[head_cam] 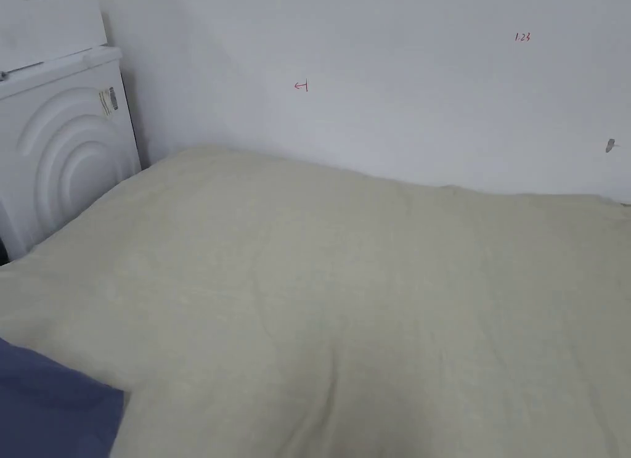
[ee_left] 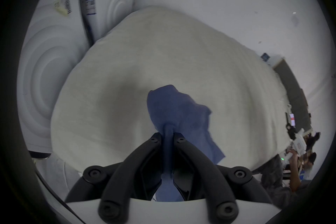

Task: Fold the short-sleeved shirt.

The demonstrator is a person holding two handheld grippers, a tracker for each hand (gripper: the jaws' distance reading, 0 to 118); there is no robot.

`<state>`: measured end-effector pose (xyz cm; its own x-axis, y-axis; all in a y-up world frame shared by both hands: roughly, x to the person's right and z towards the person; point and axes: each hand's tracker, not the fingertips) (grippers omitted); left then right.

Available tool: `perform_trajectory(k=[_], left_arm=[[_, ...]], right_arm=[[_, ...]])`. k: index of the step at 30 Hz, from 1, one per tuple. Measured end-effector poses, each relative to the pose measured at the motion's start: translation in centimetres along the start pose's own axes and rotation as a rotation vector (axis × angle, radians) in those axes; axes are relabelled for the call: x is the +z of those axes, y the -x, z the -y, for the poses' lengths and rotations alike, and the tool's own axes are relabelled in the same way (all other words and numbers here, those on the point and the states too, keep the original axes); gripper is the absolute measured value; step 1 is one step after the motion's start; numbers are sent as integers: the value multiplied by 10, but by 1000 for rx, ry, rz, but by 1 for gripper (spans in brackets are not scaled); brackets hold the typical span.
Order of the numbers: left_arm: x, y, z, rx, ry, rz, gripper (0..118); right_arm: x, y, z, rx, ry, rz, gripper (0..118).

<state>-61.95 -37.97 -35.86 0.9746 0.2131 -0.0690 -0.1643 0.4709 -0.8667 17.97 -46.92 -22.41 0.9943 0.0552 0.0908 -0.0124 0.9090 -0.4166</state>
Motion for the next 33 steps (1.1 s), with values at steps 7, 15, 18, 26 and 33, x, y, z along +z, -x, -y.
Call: perform_trajectory(k=[7, 15, 18, 26, 33], left_arm=[[-34, 11, 2, 55, 37, -111, 5], [-15, -38, 16, 33, 10, -243, 67], [1, -64, 19, -9, -111, -246, 67], [17, -192, 45, -159, -482, -166, 65], [-15, -303, 71, -213, -660, -86, 51]], right_arm=[[-4, -8, -4, -3, 9, 41, 1], [-5, -8, -3, -6, 14, 39, 1], [-5, -8, -3, -13, 11, 33, 1], [-11, -16, -12, -40, -10, 32, 1], [-20, -30, -32, -64, -48, 51, 1]])
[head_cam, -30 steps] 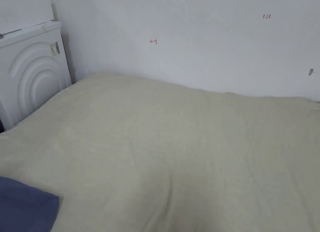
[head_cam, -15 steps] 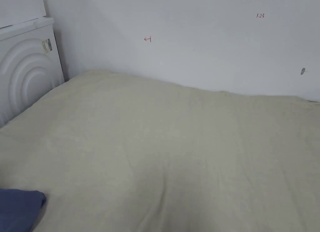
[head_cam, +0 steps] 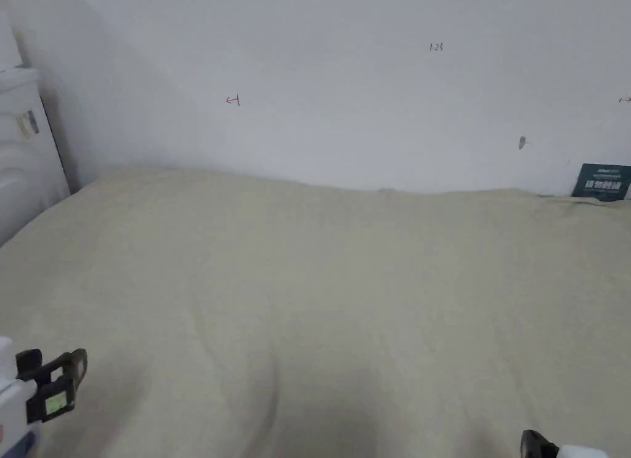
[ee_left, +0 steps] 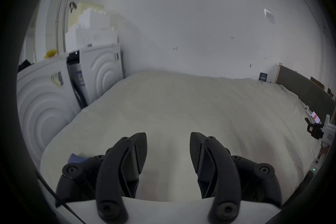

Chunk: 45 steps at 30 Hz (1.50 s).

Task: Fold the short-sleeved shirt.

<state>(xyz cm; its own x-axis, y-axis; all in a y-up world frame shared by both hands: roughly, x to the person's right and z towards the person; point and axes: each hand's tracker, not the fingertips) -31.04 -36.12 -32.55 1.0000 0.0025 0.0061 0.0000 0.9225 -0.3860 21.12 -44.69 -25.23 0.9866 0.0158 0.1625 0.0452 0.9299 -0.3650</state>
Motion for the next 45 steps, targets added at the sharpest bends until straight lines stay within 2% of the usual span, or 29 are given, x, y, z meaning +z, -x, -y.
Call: perform_trajectory(k=[5, 12, 13, 22, 45], left_arm=[[-5, -76, 11, -4, -91, 42, 31], [-15, -141, 19, -66, -178, 37, 1], [-15, -143, 20, -58, -187, 39, 0], [-16, -169, 22, -34, -206, 76, 0], [-12, -178, 9, -32, -233, 60, 0]], right_arm=[[-7, -8, -20, 5, -33, 15, 1], [-16, -19, -38, 11, -77, 29, 1], [-17, -20, -40, 8, -84, 31, 1], [-13, -21, -51, 12, -118, 18, 1], [-4, -21, -58, 14, -149, 16, 1]])
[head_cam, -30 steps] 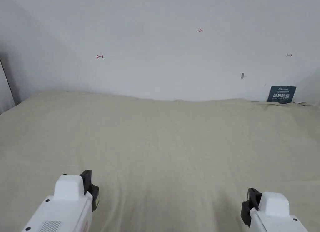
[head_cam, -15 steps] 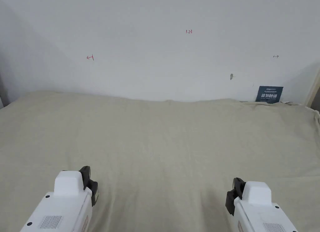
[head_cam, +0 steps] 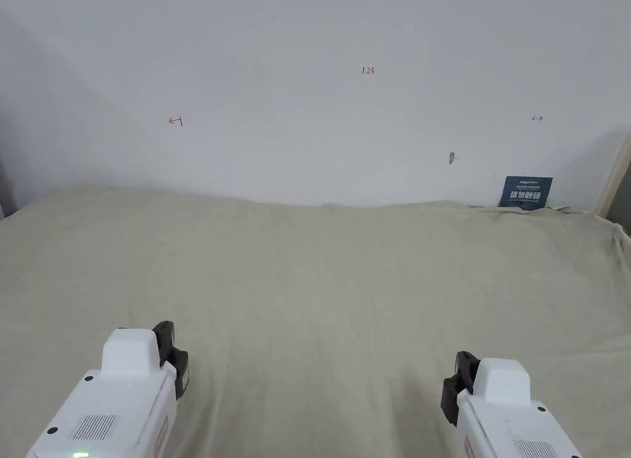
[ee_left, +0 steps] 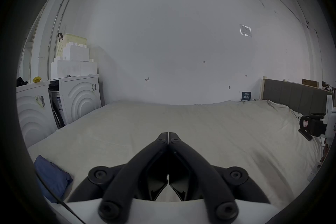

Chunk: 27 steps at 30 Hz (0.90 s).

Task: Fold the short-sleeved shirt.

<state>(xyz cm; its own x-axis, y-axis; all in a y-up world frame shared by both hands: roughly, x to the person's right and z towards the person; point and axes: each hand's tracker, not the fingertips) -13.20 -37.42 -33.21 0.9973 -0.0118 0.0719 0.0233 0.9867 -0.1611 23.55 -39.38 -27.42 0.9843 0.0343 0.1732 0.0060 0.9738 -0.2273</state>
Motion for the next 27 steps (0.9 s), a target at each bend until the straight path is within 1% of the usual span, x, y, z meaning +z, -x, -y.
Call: perform_trajectory(k=[10, 22, 23, 25, 26, 27], left_arm=[[-1, -7, -1, 6, 2, 12, 0], [-2, -7, -2, 15, 19, -9, 0], [-3, -7, -3, 21, 24, -7, 0], [-4, -6, -3, 22, 24, -13, 0], [-5, -6, -4, 18, 24, -15, 0], [-5, -7, -5, 14, 25, -18, 4]], right_arm=[[0, -4, -2, -6, 4, 0, 1], [-3, -9, -3, -16, 13, -4, 1], [-3, -9, -3, -19, 13, -4, 4], [-4, -10, -4, -28, 15, 0, 21], [-5, -10, -4, -33, 17, 3, 37], [-5, -11, -4, -39, 16, 3, 61]])
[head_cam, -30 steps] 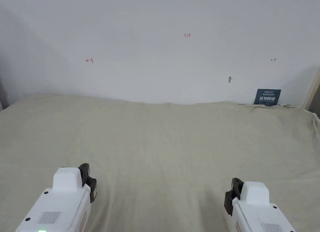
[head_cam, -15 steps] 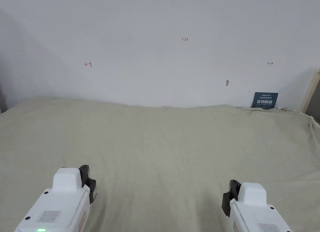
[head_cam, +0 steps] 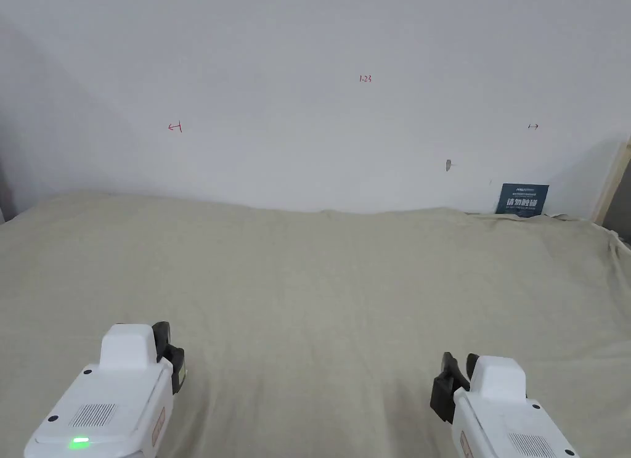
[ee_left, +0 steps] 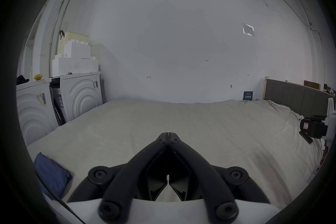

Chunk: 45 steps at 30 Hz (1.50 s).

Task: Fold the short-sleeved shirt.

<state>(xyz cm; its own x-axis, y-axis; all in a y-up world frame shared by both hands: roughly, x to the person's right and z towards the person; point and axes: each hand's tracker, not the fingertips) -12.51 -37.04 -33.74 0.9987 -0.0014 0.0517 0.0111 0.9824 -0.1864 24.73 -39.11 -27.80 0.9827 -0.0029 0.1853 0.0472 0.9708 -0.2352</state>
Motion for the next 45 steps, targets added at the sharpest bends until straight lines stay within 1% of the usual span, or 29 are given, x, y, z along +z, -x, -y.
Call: perform_trajectory(k=[1, 2, 4, 5, 6, 7, 8, 9, 10, 12, 13, 14, 18, 23, 27, 31, 33, 35, 37, 39, 42, 45], left_arm=[[0, -1, -1, -2, 0, -1, 8], [-1, 0, -1, -4, 2, 2, 14], [-1, -1, -2, -8, 1, 5, 38], [-1, -1, -2, -11, -2, 7, 46], [-2, -1, -2, -17, -6, 9, 50], [-2, -2, -2, -20, -7, 11, 50], [-2, -3, -2, -22, -5, 13, 62], [-2, -3, -1, -24, -6, 16, 74], [-3, -3, -1, -24, -7, 17, 81], [-4, -4, 1, -26, -7, 20, 101], [-4, -5, 2, -27, -7, 19, 107], [-5, -5, 4, -30, -7, 14, 110], [-5, -4, 6, -25, -12, 9, 111], [-4, 2, 7, 37, -2, 38, 112], [-2, 7, 6, 99, 0, 50, 113], [-1, 6, 6, 100, -2, 5, 114], [-1, 7, 6, 111, -9, 7, 114], [-1, 9, 6, 146, -27, 22, 114], [0, 10, 6, 168, -70, 27, 114], [1, 10, 6, 185, -91, 25, 115], [-3, 10, 2, 183, -55, 27, 117], [-4, 9, 1, 180, -46, 21, 117]], right_arm=[[-1, 0, 0, -1, 0, 1, 74], [-1, -1, 0, 2, -1, 7, 81], [-1, -1, -1, 4, -7, 11, 86], [-1, -2, -1, 2, -15, 12, 89], [-1, -3, -2, 0, -21, 15, 91], [-2, -4, -2, -6, -25, 16, 91], [-3, -5, -2, -9, -24, 18, 98], [-3, -6, -3, -13, -25, 22, 108], [-3, -6, -3, -16, -31, 25, 113], [-1, -7, -3, -17, -55, 24, 113], [-1, -8, -4, -18, -58, 22, 113], [-1, -9, -4, -19, -58, 19, 113], [0, -12, -7, -27, -58, 7, 113], [0, -12, -10, -14, -58, 12, 113], [-1, -15, -12, -61, -42, -64, 113], [-1, -12, -15, -77, -23, -73, 113], [-3, -13, -17, -118, -3, -107, 113], [-5, -14, -18, -158, 7, -118, 113], [-6, -12, -20, -173, 22, -98, 113], [-8, -8, -22, -178, 46, -47, 113], [-10, -3, -26, -155, 74, -3, 113], [-13, 1, -28, -136, 91, 19, 113]])
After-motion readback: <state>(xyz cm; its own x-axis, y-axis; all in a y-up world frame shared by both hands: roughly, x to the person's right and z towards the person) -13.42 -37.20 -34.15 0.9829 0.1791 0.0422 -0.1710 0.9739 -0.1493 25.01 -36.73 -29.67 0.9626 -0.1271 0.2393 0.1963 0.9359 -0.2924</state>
